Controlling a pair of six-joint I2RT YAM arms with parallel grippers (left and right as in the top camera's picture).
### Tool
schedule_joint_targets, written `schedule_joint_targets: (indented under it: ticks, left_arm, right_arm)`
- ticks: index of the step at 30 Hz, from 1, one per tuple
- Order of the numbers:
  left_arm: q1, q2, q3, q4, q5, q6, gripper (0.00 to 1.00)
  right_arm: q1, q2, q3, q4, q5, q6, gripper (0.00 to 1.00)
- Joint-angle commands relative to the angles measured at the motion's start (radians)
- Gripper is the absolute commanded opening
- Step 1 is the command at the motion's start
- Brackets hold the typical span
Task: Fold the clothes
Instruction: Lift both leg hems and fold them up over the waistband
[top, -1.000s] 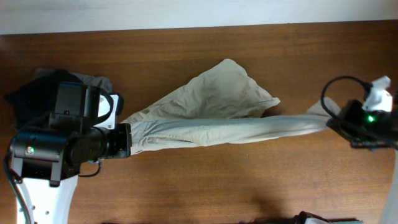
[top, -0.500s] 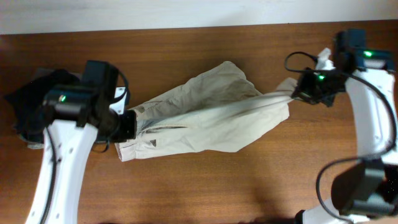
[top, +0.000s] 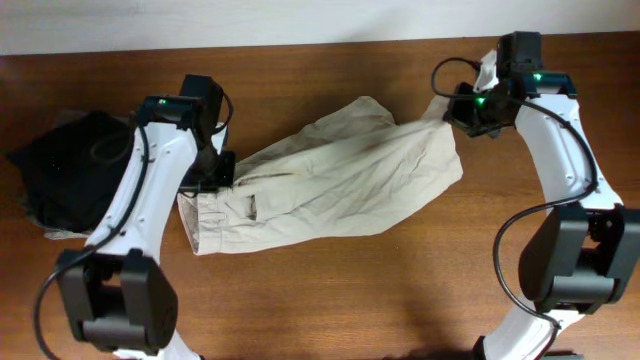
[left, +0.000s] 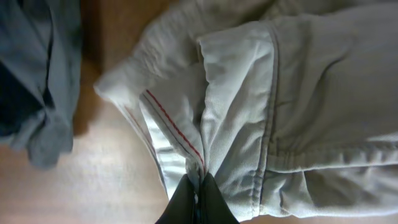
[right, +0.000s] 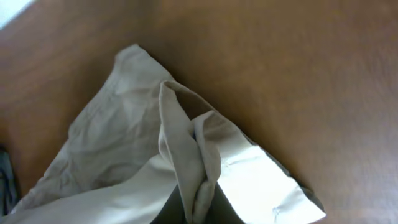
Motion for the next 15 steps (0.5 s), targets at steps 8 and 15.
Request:
schedule_joint_targets:
  ticks: [8,15]
  left_arm:
    - [0.044,0.061,0.015,0.087,-0.078,0.045,0.05]
    - [0.049,0.060,0.046,0.079,-0.206,0.045,0.41]
  right_arm:
    - [0.066,0.088,0.016,0.148,0.058,0.020,0.21]
    - [0.069,0.095,0.017,0.226,0.049,0.042,0.64]
